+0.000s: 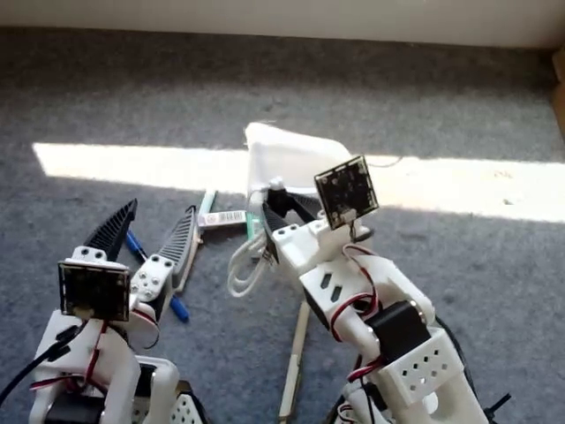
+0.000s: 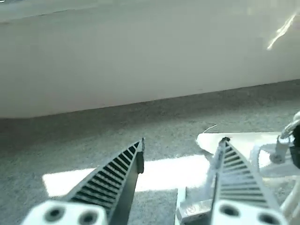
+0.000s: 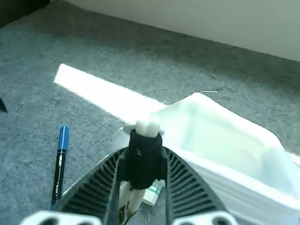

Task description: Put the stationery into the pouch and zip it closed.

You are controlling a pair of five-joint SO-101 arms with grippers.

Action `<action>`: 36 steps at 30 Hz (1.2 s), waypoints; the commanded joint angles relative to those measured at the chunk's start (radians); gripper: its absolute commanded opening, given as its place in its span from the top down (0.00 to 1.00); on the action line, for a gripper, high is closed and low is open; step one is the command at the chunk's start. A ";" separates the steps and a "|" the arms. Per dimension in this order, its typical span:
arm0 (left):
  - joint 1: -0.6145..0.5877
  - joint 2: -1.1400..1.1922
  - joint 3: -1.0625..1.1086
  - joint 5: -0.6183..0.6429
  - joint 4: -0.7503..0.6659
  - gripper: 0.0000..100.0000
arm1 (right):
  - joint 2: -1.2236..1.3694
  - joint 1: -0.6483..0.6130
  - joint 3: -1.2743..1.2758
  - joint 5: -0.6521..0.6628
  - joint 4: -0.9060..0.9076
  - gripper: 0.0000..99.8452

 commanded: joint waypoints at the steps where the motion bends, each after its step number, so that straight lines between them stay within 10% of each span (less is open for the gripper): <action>1: 0.120 0.016 -0.074 0.069 -0.020 0.75 | -0.033 0.008 0.016 0.012 -0.028 1.00; 36: 0.266 0.018 0.249 0.189 -0.192 0.76 | -0.033 -0.010 0.028 0.006 -0.028 1.00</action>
